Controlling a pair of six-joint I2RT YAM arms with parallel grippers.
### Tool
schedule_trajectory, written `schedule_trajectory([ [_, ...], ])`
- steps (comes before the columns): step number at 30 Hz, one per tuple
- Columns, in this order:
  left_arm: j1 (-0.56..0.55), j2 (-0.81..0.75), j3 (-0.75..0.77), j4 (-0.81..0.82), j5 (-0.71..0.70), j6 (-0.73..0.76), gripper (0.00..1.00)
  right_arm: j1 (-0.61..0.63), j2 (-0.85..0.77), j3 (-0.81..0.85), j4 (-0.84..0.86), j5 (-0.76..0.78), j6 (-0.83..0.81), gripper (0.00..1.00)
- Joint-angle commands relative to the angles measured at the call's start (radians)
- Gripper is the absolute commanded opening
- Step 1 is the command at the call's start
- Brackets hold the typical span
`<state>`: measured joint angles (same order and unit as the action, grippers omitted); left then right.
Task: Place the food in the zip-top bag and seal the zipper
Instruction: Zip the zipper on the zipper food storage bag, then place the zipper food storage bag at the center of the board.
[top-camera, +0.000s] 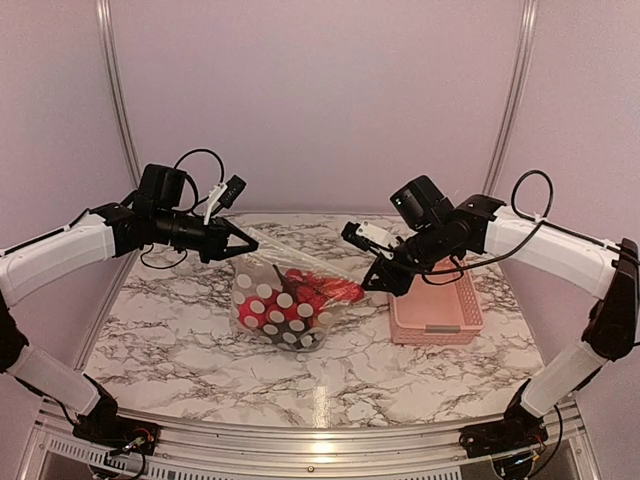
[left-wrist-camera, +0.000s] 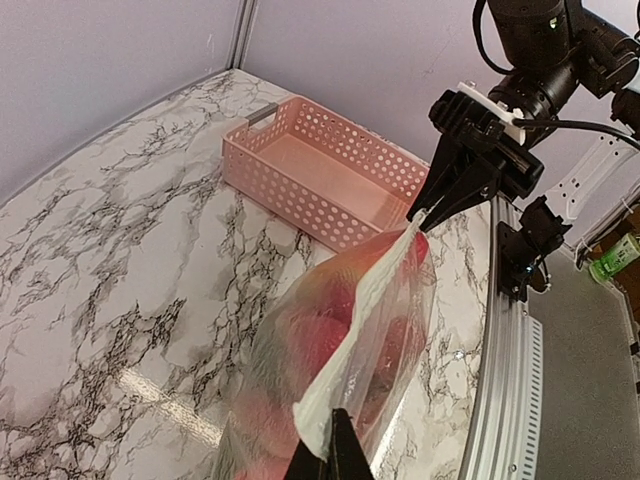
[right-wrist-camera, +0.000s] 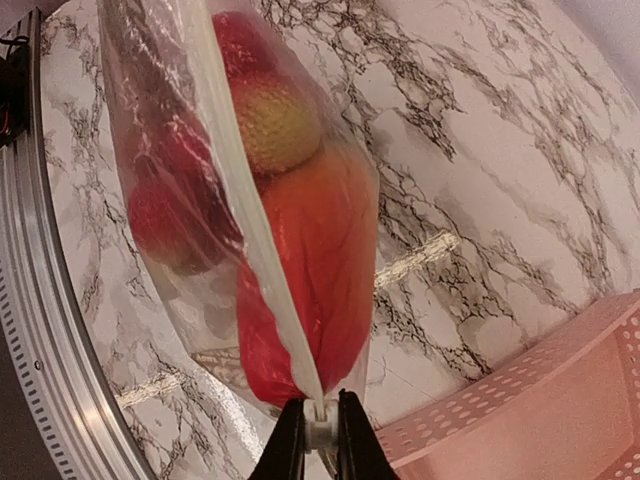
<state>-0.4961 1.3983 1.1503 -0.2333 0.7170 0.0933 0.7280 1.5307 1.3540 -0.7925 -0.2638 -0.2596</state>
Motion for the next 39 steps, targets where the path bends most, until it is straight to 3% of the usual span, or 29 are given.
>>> schedule_trajectory([
  [1,0.033,-0.046,-0.009,0.032,-0.013,-0.001,0.0,-0.026,-0.044,-0.038,-0.09,0.103,-0.004,0.11],
  [11,0.033,-0.022,-0.013,0.083,0.005,-0.045,0.0,-0.026,0.005,0.02,-0.077,0.059,-0.004,0.12],
  [13,0.033,-0.011,-0.014,0.11,0.01,-0.061,0.0,-0.026,0.05,0.083,-0.083,0.035,0.001,0.23],
  [19,0.033,0.026,0.023,0.143,0.019,-0.062,0.0,-0.039,0.132,0.219,-0.076,0.028,0.044,0.38],
  [26,0.03,0.17,0.17,0.426,0.048,-0.241,0.0,-0.204,0.187,0.372,-0.064,-0.001,0.155,0.46],
  [32,0.012,0.291,0.335,0.52,0.093,-0.336,0.0,-0.316,0.195,0.438,-0.063,-0.008,0.209,0.51],
  [35,0.007,0.31,0.314,0.574,0.132,-0.38,0.0,-0.318,0.195,0.413,-0.058,-0.039,0.213,0.53],
  [39,0.004,0.328,0.155,0.53,0.219,-0.369,0.0,-0.319,0.187,0.351,-0.039,-0.085,0.221,0.54],
])
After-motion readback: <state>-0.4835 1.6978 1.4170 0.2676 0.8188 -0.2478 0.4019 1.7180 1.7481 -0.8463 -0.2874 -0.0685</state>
